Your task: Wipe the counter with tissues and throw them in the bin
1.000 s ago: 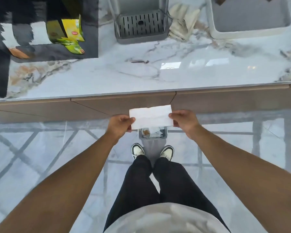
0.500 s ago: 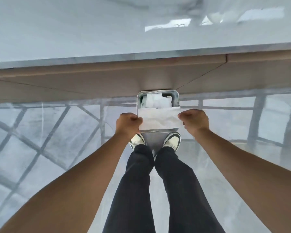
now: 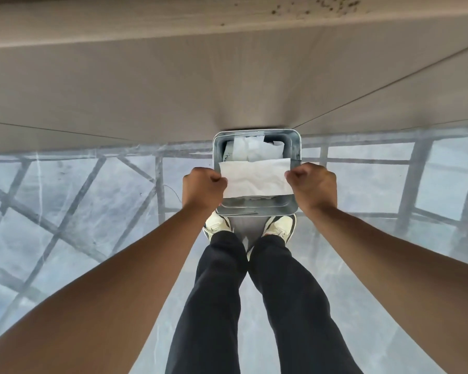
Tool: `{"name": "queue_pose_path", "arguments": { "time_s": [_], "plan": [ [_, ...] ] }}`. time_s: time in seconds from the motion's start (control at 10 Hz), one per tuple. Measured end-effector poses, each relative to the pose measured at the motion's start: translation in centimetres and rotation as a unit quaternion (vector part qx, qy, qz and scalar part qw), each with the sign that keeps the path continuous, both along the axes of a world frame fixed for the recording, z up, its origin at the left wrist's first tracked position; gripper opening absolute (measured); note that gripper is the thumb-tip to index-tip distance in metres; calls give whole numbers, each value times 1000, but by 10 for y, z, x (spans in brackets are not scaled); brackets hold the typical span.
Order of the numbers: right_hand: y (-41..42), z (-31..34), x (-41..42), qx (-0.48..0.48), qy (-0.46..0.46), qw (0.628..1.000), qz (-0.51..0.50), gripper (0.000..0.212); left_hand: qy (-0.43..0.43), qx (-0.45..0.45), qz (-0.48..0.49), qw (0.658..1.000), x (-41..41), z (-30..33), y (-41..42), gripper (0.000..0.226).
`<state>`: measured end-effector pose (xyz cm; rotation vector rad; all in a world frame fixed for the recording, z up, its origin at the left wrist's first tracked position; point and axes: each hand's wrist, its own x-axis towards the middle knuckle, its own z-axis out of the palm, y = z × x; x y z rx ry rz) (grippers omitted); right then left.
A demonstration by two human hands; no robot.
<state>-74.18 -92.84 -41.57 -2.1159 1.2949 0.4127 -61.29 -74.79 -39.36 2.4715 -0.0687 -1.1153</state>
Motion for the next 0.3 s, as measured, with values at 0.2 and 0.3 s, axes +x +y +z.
{"name": "queue_pose_path", "arguments": {
  "time_s": [0.2,0.3],
  "plan": [
    [-2,7,-1,-5,-22,1000,-15,23,-18,-8,-40,999,-5,3,-3,28],
    [1,14,-4,2,-27,999,-37,23,-23,-14,-19,999,-8,7,-2,26]
  ]
}}
